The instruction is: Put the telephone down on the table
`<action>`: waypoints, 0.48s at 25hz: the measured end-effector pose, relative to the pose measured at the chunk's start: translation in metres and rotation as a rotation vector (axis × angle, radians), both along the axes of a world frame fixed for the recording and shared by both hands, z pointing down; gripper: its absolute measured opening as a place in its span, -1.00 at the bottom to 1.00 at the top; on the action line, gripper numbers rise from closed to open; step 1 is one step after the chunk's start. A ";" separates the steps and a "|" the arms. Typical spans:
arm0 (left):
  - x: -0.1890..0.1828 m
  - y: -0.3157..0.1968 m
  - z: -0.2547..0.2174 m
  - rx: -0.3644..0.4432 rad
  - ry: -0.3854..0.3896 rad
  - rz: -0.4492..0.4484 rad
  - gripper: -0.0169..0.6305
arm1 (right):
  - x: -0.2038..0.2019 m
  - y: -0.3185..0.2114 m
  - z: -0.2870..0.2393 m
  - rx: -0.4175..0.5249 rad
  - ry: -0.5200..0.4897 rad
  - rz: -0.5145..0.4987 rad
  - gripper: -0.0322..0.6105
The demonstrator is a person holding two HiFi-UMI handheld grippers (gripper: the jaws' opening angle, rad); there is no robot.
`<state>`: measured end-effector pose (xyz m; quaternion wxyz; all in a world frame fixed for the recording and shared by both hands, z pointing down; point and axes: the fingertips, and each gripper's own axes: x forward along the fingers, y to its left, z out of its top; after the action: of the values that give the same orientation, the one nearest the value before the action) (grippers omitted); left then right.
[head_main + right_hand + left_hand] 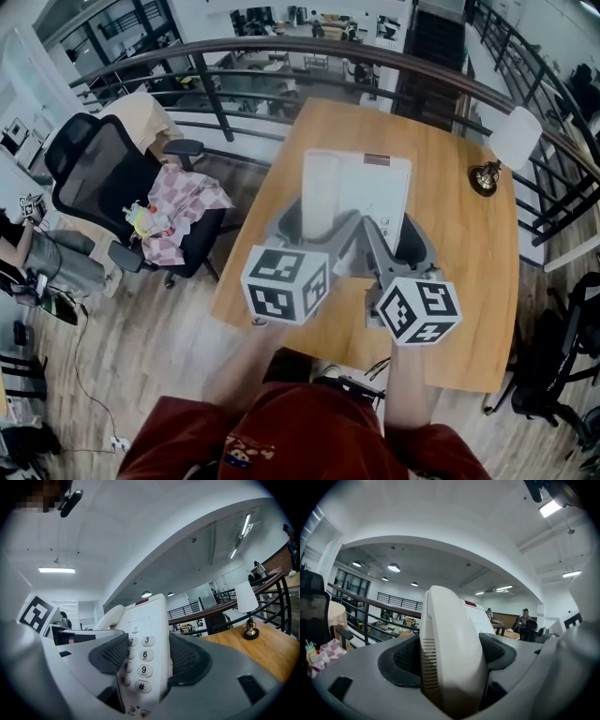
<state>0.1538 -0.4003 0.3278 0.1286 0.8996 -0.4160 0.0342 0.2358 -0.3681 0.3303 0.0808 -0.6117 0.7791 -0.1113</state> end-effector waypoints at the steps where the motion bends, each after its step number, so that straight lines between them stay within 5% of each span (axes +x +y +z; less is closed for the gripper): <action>1: -0.003 -0.007 0.003 -0.007 -0.001 -0.004 0.27 | -0.003 -0.007 0.003 -0.007 0.000 -0.004 -0.01; 12: -0.050 -0.076 0.051 -0.119 -0.018 -0.071 0.27 | -0.048 -0.082 0.050 -0.116 -0.019 -0.070 -0.01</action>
<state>0.1035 -0.4767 0.3790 0.1792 0.8746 -0.4461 0.0626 0.1875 -0.4498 0.3799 0.0487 -0.5867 0.7914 -0.1648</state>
